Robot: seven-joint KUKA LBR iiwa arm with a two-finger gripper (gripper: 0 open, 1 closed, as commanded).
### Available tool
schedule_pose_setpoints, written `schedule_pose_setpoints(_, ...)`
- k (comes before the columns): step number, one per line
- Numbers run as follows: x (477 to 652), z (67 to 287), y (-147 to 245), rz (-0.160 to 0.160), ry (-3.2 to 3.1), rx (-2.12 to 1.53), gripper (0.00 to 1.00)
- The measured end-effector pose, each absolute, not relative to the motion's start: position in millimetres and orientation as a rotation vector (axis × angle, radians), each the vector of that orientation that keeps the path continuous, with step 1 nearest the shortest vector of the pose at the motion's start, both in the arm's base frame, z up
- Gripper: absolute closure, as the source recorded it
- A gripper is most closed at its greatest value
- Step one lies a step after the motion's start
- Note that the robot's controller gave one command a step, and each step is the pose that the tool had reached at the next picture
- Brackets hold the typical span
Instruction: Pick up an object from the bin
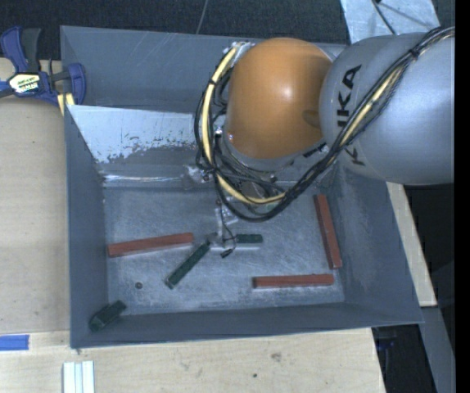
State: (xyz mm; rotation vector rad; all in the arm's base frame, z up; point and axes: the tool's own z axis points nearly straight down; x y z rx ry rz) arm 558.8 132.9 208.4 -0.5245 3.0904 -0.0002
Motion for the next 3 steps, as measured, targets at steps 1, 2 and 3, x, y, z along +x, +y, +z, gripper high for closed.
schedule_pose_setpoints(1,557.8,207,133,0.001,3.094,-0.525,0.00)
schedule_pose_setpoints(2,568.4,185,155,-0.004,3.058,-0.672,0.00)
schedule_pose_setpoints(3,550.2,113,201,0.001,3.021,-0.835,0.00)
